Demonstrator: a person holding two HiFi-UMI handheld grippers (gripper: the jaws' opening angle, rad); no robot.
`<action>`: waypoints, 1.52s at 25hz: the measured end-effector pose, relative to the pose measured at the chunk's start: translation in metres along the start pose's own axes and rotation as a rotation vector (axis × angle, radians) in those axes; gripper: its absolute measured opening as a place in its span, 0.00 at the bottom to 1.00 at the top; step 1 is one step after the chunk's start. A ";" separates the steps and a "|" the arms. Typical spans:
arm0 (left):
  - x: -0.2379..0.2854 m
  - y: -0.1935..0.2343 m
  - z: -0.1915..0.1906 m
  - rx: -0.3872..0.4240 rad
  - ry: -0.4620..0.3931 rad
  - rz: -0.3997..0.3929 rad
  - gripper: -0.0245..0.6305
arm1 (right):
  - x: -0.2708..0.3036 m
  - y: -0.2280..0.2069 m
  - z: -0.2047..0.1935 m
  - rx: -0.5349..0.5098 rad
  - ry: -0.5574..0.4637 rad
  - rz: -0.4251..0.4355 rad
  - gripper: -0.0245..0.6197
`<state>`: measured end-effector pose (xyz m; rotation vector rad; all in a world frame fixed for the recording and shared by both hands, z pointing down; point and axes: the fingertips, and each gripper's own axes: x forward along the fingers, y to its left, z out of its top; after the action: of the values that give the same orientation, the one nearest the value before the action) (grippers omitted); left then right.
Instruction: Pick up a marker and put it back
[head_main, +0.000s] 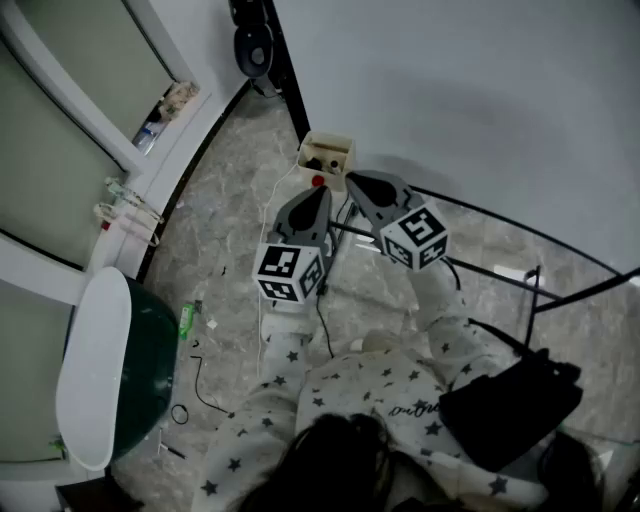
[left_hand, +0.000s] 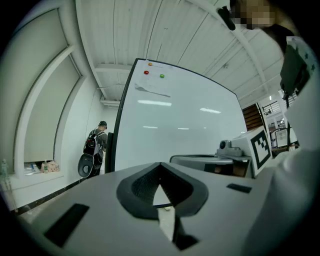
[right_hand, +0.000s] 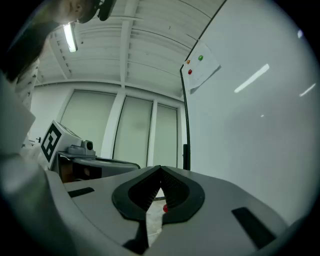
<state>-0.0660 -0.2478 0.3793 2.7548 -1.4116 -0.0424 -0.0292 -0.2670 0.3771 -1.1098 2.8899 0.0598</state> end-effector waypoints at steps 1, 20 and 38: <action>0.000 0.001 0.002 -0.001 -0.001 0.000 0.04 | 0.000 0.000 0.002 0.000 -0.003 0.000 0.05; -0.020 0.005 -0.015 -0.049 0.003 0.073 0.04 | 0.001 0.029 -0.025 -0.120 0.054 0.078 0.25; -0.028 0.010 -0.038 -0.055 0.037 0.054 0.04 | 0.010 0.022 -0.057 -0.166 0.113 -0.020 0.17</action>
<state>-0.0893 -0.2298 0.4182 2.6575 -1.4525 -0.0277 -0.0532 -0.2601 0.4335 -1.2050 3.0197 0.2486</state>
